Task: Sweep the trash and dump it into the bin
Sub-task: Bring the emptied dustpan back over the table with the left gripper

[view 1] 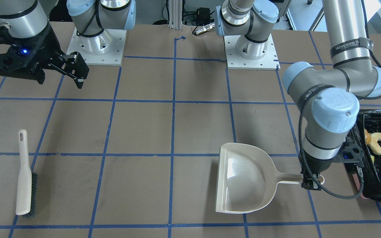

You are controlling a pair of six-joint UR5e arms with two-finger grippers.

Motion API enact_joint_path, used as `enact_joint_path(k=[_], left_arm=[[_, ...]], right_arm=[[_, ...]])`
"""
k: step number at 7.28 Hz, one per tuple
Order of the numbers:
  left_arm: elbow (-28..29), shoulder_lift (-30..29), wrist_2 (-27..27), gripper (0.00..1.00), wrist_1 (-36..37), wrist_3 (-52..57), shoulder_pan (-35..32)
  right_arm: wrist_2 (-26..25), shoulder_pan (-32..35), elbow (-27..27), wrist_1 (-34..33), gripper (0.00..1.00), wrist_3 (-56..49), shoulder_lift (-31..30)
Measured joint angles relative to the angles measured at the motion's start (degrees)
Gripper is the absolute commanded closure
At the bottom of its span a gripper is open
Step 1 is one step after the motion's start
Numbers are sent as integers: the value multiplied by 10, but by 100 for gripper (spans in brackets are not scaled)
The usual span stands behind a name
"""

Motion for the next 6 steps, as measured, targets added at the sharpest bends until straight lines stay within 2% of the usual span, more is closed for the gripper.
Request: enact_joint_path(k=[1,2,3,5,6], left_arm=[[0,-15,-25,98,0,-2,23],[1,-27,-35,90,0,-6,32],[1,-36,-38,82,0,-8,36],[-6,-42,-38,56,-6,-12,40],[-10,-40,-38,52,-12,-15,40]], right_arm=[[0,0,0,0,0,0,0],[0,0,0,0,0,0,0],[0,0,0,0,0,0,0],[0,0,0,0,0,0,0],[0,0,0,0,0,0,0]])
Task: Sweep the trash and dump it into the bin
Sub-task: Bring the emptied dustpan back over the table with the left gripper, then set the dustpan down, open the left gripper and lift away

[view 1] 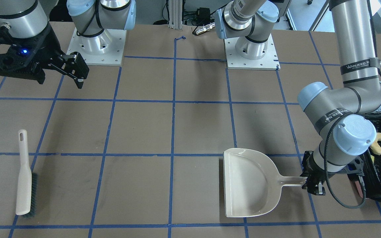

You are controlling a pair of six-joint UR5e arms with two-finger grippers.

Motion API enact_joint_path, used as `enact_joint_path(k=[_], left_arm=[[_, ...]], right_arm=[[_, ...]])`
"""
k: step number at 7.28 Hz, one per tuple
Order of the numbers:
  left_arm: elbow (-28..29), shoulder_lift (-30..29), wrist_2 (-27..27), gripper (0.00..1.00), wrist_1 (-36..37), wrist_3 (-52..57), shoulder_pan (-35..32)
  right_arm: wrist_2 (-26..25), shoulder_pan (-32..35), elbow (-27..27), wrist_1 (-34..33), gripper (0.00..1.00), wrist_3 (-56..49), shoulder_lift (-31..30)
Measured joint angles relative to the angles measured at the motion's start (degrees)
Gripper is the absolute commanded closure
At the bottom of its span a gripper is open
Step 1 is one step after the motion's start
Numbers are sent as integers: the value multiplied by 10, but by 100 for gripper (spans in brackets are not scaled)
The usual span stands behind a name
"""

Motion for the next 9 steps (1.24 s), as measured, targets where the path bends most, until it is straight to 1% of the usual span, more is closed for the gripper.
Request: enact_joint_path(k=[1,3,4,5,6,7,8,9], left_arm=[[0,-2,0,49,-2,-5,0],[1,-7,-1,47,-2,-25,1],[1,-8,-1,34,-2,-38,1],[0,-4,-1,25,-2,-43,1],[-2,7,-3,14,-2,-41,0],[-2,20,-5,18,-3,-33,-1],[2,34,-6,0,-3,10,-2],[10,50,-5,0,-1,107,-5]], right_arm=[[0,0,0,0,0,0,0],[0,0,0,0,0,0,0],[0,0,0,0,0,1,0],[0,0,0,-1,0,1,0],[0,0,0,-1,0,1,0],[0,0,0,0,0,0,1],[0,0,0,0,0,0,1],[0,0,0,-1,0,0,1]])
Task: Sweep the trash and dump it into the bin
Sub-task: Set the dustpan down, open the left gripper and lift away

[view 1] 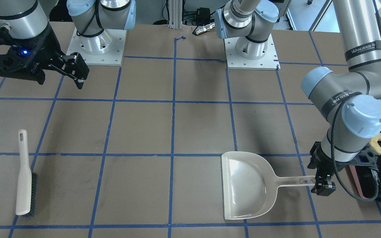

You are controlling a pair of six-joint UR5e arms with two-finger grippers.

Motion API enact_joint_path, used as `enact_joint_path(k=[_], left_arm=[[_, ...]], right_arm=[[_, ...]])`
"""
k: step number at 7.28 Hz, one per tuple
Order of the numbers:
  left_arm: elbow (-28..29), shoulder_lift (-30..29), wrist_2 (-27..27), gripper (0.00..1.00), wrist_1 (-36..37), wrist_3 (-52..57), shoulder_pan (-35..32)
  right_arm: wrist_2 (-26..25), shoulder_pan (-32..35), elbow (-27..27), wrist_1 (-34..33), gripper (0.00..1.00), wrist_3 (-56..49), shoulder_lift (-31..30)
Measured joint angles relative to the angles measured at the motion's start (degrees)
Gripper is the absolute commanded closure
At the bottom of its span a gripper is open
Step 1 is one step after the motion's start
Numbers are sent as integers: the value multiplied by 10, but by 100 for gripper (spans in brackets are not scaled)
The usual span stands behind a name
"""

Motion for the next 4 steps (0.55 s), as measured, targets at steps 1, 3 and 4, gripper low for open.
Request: enact_joint_path(k=[1,3,4], left_arm=[[10,23,0,0,-1,146,-3],[21,73,2,0,-49,401,-6],[23,94,3,0,-87,467,-7]], right_arm=[[0,0,0,0,0,0,0],[0,0,0,0,0,0,0],[0,0,0,1,0,0,0]])
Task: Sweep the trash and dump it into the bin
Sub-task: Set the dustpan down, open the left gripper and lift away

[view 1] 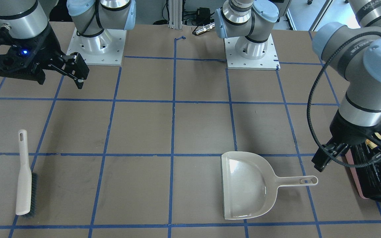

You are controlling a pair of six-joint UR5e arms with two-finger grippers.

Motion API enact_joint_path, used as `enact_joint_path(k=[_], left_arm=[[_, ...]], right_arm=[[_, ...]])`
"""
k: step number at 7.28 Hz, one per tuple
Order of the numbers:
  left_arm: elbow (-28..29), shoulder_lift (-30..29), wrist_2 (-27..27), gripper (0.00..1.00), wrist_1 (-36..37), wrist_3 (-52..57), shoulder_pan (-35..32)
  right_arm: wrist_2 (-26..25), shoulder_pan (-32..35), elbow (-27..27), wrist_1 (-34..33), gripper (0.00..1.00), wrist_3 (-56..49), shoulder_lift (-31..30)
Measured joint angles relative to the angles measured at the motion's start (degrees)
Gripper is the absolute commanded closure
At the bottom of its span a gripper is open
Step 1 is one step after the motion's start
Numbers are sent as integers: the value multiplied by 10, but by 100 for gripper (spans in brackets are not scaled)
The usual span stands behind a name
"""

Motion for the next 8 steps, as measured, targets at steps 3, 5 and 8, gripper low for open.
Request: enact_joint_path(k=[3,5,8], left_arm=[[2,62,14,0,-110,195,-15],[-6,82,32,0,-141,219,-43],[-2,105,14,0,-191,172,-108]], right_arm=[[0,0,0,1,0,0,0],[0,0,0,1,0,0,-1],[0,0,0,1,0,0,-1]])
